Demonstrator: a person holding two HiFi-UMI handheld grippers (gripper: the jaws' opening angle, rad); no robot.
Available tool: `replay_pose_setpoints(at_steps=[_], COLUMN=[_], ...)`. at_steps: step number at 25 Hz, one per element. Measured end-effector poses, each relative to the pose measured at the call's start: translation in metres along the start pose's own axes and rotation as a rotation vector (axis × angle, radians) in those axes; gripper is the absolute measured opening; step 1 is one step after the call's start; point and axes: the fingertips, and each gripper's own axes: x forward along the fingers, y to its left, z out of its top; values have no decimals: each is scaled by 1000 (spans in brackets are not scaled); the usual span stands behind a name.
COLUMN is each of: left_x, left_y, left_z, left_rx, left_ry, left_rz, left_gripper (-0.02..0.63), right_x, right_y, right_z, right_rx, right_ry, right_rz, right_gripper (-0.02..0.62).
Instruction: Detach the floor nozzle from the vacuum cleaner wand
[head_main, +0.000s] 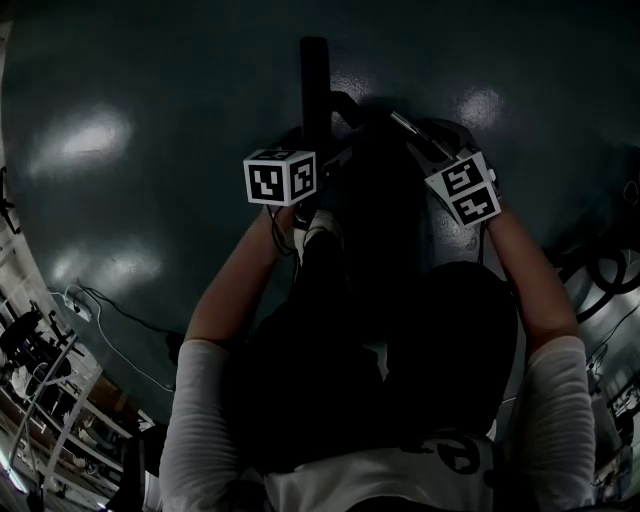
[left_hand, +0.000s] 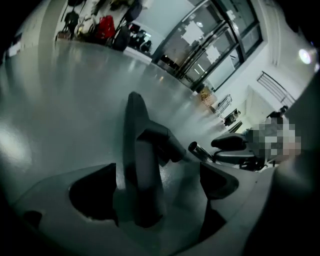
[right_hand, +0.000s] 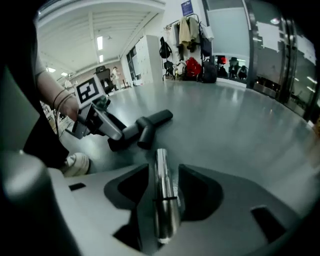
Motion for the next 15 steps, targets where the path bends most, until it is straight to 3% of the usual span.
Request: replay_pose_setpoints(at_steps=[3, 6, 9, 12, 15], left_x=[-13, -20, -35, -46, -64], left_y=[3, 2, 6, 8, -5], left_z=[9, 14, 30, 37, 40], left_rx=[83, 73, 64, 117, 186], left_ry=[-74, -96, -156, -163, -132], left_rz=[37, 32, 90, 153, 169], left_gripper=[508, 466, 210, 5, 5], right_x=[-10, -10, -11, -19, -36], right_y=[4, 11, 7, -2, 0], right_z=[12, 14, 22, 32, 42], right_rx=[14, 49, 87, 107, 167], right_ry=[-41, -9, -16, -30, -30], right_rz=[14, 55, 32, -44, -53], right_gripper=[183, 183, 162, 6, 3])
